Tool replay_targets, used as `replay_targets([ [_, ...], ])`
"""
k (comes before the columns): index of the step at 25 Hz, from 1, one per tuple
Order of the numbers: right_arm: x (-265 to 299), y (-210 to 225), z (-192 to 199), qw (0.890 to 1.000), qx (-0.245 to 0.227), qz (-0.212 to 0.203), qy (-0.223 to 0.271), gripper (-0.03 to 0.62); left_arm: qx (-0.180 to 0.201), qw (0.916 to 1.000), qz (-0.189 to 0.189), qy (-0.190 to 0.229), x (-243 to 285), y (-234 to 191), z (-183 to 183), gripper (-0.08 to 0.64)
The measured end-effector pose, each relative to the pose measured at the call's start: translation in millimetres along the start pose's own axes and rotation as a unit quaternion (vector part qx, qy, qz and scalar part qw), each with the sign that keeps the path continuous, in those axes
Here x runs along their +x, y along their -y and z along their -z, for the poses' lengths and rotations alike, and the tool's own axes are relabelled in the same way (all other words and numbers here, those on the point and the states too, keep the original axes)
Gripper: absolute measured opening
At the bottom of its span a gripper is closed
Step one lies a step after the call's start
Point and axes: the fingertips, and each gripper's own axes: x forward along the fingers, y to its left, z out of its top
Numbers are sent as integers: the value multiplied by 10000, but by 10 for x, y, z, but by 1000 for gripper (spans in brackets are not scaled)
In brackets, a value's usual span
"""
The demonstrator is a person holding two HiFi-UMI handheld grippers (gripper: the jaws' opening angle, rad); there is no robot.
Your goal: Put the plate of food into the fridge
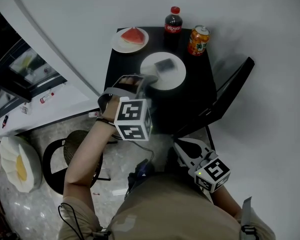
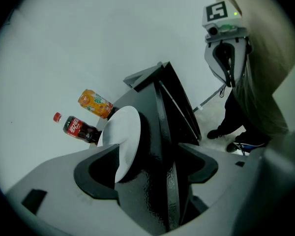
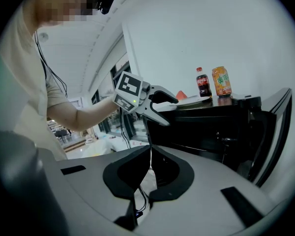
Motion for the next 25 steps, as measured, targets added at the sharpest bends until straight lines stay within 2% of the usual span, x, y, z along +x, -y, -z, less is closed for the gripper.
replay_targets([
  [4, -21, 18, 16, 10000, 22, 67, -40, 21, 186, 9997, -18, -173, 71, 27, -3, 344],
  [17, -56, 20, 53, 9999, 43, 124, -39, 21, 690, 9948, -448, -605, 170, 23, 70, 344],
  [25, -23, -1, 52, 9999, -6, 134, -72, 22, 759, 9938, -504, -642, 143, 72, 72, 343],
])
